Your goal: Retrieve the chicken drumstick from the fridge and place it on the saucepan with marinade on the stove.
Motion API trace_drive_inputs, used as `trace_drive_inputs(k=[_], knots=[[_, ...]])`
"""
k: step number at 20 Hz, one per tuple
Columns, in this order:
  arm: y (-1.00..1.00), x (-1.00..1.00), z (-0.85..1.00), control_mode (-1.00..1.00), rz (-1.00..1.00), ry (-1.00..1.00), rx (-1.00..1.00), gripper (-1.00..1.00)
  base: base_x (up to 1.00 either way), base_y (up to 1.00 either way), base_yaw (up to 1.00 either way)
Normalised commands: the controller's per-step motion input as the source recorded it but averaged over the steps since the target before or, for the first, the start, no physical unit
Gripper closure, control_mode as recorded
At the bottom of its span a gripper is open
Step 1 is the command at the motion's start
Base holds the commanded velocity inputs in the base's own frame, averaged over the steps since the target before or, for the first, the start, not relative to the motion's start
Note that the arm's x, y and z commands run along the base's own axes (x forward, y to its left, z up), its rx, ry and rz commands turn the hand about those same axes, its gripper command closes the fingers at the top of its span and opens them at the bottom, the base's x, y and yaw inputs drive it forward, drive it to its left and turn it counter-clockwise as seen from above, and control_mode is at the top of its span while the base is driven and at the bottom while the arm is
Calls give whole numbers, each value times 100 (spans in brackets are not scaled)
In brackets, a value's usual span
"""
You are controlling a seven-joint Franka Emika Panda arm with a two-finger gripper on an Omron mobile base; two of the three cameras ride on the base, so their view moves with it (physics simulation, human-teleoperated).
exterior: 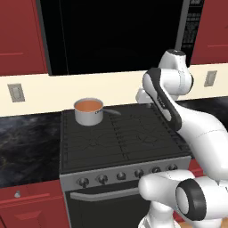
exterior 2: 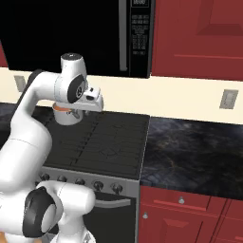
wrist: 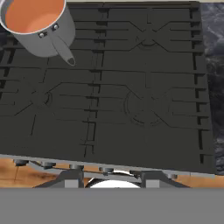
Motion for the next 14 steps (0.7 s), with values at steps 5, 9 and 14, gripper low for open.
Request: trace_drive_inputs(k=[5,9,14], knots=[[-21,-56,0,-100,-13,0,3,-100,0,0,0],[-34,-100,-2,-100,-48,0,7,-100,0,0,0],[-23,-98,0,-100,-45,9,2,-100,0,0,0]])
